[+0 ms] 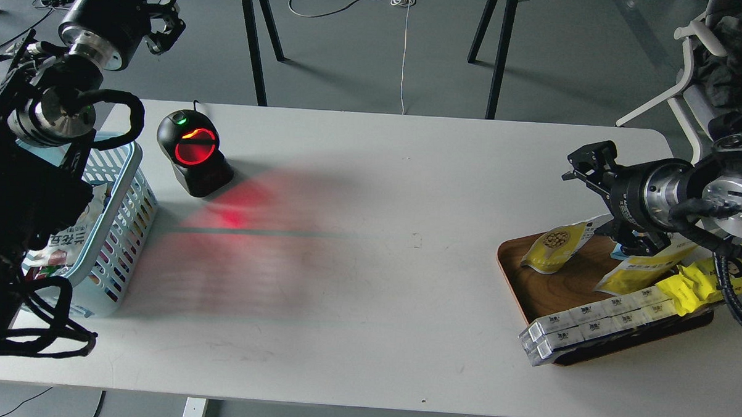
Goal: Scan snack and place in basket
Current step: 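Lower the right gripper onto the yellow snack packet and grasp it, then carry the yellow packet toward the scanner and set it on the table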
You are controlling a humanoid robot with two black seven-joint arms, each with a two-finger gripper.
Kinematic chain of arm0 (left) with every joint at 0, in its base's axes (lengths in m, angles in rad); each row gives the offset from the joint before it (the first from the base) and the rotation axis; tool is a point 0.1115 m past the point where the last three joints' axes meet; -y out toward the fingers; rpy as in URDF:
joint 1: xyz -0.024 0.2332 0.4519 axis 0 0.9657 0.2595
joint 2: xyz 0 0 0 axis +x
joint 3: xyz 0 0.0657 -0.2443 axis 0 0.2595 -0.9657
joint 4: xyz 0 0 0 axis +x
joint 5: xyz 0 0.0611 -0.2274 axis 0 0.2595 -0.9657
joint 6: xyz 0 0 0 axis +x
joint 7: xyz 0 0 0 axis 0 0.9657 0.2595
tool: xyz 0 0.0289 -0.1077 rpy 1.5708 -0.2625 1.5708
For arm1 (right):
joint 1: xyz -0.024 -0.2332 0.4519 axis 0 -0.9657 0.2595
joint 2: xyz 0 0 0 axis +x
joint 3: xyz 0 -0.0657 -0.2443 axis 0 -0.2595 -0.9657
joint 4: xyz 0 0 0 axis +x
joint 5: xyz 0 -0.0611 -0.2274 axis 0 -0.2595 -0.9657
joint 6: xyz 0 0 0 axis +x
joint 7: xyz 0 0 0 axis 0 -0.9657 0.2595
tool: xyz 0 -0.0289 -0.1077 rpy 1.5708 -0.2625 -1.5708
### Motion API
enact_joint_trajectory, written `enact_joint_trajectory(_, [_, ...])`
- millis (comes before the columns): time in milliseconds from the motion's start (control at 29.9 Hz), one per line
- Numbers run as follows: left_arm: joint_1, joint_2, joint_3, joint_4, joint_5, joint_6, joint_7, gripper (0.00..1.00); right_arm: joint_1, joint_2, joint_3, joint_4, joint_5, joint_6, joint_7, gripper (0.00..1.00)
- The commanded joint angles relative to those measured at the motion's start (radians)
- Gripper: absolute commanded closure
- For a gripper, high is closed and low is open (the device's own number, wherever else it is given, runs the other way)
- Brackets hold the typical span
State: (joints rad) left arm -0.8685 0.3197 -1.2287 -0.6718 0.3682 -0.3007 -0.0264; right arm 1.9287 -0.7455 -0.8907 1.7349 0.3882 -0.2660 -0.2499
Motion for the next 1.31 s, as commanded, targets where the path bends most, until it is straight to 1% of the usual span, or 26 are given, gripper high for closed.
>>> enact_joint_trajectory(0, [0.0, -0.001, 0.0, 0.0, 0.0, 0.0, 0.0, 0.0, -0.039, -0.005, 0.024, 0.0, 0.0, -0.002, -0.003, 0.31])
enact_joint_trajectory(33, [0.0, -0.001, 0.0, 0.0, 0.0, 0.0, -0.001, 0.0, -0.046, -0.005, 0.026, 0.0, 0.0, -0.004, -0.003, 0.39])
enact_joint_trajectory(100, [0.0, 0.001, 0.0, 0.0, 0.0, 0.0, 0.0, 0.0, -0.054, -0.005, 0.026, 0.0, 0.0, -0.002, -0.003, 0.5])
enact_joint_trajectory(335, [0.0, 0.001, 0.0, 0.0, 0.0, 0.002, 0.0, 0.0, -0.068, -0.006, 0.026, 0.0, 0.0, -0.006, -0.009, 0.65])
enact_joint_trajectory(368, [0.0, 0.001, 0.0, 0.0, 0.0, 0.002, 0.0, 0.0, -0.068, -0.008, 0.026, 0.0, -0.002, -0.006, -0.009, 0.7])
enact_joint_trajectory(402, [0.0, 0.001, 0.0, 0.0, 0.0, 0.002, -0.001, 0.0, -0.068, -0.011, 0.024, 0.002, -0.002, 0.002, -0.009, 0.89])
enact_joint_trajectory(435, [0.0, 0.001, 0.0, 0.0, 0.0, 0.002, 0.0, 0.0, -0.068, -0.012, 0.026, 0.002, 0.0, -0.007, -0.011, 0.99])
enact_joint_trajectory(569, [0.0, 0.004, 0.0, 0.0, 0.0, 0.002, 0.0, 0.0, -0.071, -0.014, 0.026, 0.0, 0.0, -0.032, -0.011, 1.0])
enact_joint_trajectory(1005, [0.0, 0.004, 0.0, 0.0, 0.0, 0.003, 0.0, 0.0, -0.062, -0.046, 0.055, 0.002, -0.002, -0.038, -0.009, 1.0])
enact_joint_trajectory(1172, [0.002, 0.004, 0.0, 0.0, 0.0, 0.003, 0.0, 0.0, -0.048, -0.126, 0.205, 0.0, -0.002, -0.05, -0.012, 1.0])
enact_joint_trajectory(1273, [0.002, 0.007, 0.0, 0.0, 0.0, 0.003, 0.0, 0.0, -0.047, -0.132, 0.318, 0.0, 0.003, -0.105, -0.035, 1.0])
